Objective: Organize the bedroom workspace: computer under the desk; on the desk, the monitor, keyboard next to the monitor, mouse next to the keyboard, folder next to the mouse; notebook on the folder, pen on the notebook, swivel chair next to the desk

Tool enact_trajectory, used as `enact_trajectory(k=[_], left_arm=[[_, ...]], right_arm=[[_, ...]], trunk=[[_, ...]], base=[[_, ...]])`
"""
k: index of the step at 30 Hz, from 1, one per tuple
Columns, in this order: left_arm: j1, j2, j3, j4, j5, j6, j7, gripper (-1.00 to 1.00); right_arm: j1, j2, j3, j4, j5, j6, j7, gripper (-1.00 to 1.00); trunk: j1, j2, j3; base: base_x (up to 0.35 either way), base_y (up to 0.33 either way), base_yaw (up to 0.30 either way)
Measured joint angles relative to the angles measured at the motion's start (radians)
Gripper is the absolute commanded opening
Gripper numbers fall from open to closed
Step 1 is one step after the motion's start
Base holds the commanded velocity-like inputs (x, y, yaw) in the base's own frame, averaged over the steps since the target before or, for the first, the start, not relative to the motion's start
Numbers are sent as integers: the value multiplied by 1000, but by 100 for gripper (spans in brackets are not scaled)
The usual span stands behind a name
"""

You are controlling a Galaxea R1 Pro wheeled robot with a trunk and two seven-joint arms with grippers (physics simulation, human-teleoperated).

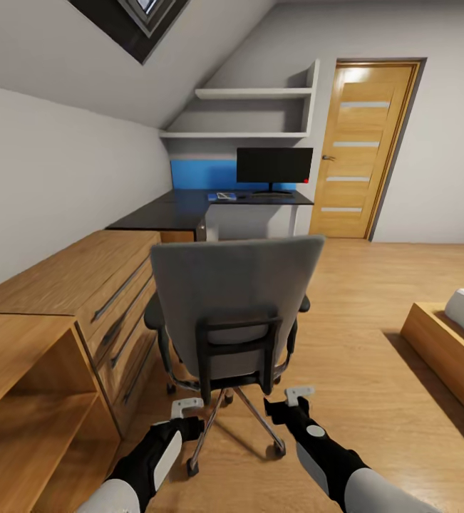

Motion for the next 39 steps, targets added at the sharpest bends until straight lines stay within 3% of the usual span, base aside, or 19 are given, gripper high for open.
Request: enact_trajectory(k=[5, 13, 15, 17, 23, 28, 30, 39], left_arm=[[-7, 0, -1, 8, -2, -34, -2, 100], [-9, 0, -3, 70, -5, -208, -2, 100], [-9, 0, -10, 80, -6, -238, -3, 100], [-9, 0, -43, 91, -6, -260, -4, 100], [-9, 0, -80, 108, -6, -275, -3, 100], [-9, 0, -83, 110, -6, -278, -2, 100], [-9, 0, -83, 110, -6, -278, -2, 100], [-9, 0, -83, 110, -6, -279, -3, 100]], right_arm=[[-5, -1, -1, -1, 1, 13, 29, 100], [-6, -1, 1, 2, 2, 15, 35, 100], [-6, -1, 1, 3, 2, 13, 36, 100], [-6, -2, 2, 3, 2, 12, 36, 100], [-6, -4, 0, 1, 2, -13, 36, 100], [-3, -6, 0, -4, 1, -144, 33, 100], [-2, -4, 0, -7, 0, -160, 31, 100], [-2, -3, 0, -5, 1, -167, 29, 100]], trunk=[[19, -35, -16], [50, -91, -41], [58, -105, -47], [65, -119, -53], [88, -161, -72], [107, -196, -88], [115, -210, -94], [150, -273, -122]], base=[[0, 0, 0], [0, 0, 0], [0, 0, 0], [0, 0, 0], [0, 0, 0], [0, 0, 0], [0, 0, 0], [0, 0, 0]])
